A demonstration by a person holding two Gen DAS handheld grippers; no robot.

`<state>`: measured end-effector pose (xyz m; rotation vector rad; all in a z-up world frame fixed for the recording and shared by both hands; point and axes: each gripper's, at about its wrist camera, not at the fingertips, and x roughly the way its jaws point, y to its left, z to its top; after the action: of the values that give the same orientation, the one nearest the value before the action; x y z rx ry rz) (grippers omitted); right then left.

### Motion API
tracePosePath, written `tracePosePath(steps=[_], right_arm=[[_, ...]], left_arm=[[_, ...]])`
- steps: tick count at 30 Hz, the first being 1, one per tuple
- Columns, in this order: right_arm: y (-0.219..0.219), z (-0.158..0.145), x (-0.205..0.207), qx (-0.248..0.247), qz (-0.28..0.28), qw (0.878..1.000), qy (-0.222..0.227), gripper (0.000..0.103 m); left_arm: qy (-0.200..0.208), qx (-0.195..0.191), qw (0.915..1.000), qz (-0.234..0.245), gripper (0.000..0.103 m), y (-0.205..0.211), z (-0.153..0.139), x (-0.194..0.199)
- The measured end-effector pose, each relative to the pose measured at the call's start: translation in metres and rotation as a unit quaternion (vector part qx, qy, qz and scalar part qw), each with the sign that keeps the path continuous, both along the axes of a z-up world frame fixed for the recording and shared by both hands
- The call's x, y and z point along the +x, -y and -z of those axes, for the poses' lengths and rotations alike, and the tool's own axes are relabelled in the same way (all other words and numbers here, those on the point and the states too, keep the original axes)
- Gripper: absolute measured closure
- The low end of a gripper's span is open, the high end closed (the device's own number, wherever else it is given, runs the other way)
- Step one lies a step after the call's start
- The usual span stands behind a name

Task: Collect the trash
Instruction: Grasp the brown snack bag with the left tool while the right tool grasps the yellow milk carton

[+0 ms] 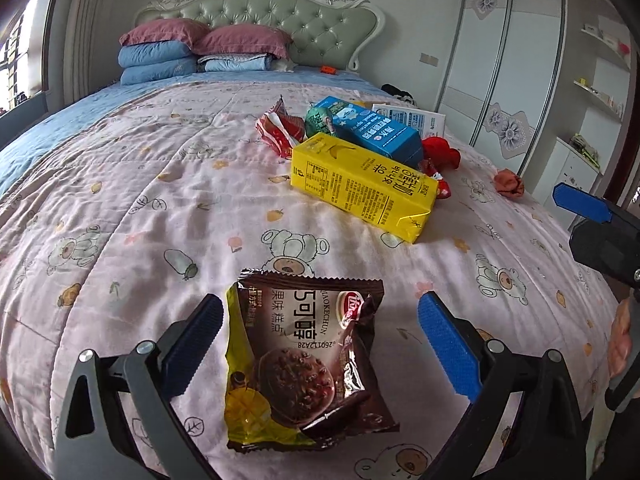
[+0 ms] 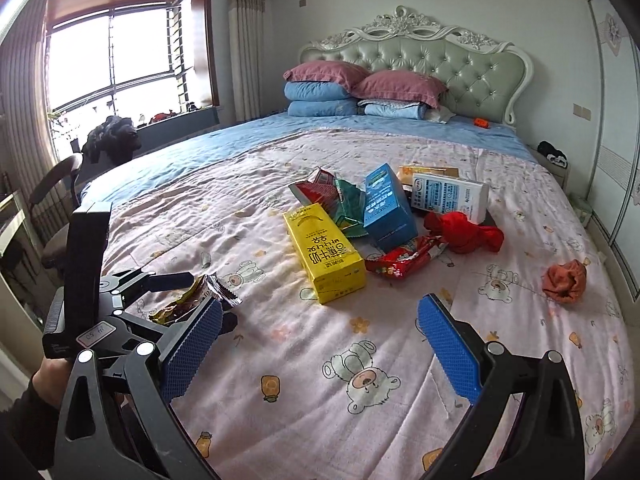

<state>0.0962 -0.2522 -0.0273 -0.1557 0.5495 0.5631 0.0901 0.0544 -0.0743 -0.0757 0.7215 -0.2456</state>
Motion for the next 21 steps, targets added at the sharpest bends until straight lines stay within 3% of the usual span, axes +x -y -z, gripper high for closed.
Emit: tracePosePath(steps=[2,4,9,11,16,21], right_arm=[[-0.008,0.002,0.011,-0.009,-0.014,1.0,-0.009,0.008],[-0.017,0.005,0.022,-0.021,-0.027,0.999,-0.02,0.008],[-0.042,0.01,0.044,-0.067,-0.065,0.995,-0.035,0.022],[-0.05,0.011,0.055,-0.084,-0.072,0.993,-0.038,0.026],[-0.062,0.018,0.083,-0.113,-0.065,0.991,-0.037,0.026],[-0.071,0.033,0.115,-0.127,-0.059,0.988,-0.068,0.029]], left_arm=[[-0.016,-0.002,0.9998,0.008,0.023,0.0,0.004,0.008],[-0.025,0.013,0.9996,0.008,0.026,0.002,0.007,0.013],[-0.024,0.019,0.9994,0.015,0.035,0.0,0.006,0.015],[-0.024,0.013,0.9996,0.011,0.056,-0.007,0.004,0.018],[-0.039,-0.045,0.9981,0.015,0.063,-0.03,0.004,0.027],[-0.041,-0.06,0.9972,0.019,0.065,-0.035,0.003,0.027]])
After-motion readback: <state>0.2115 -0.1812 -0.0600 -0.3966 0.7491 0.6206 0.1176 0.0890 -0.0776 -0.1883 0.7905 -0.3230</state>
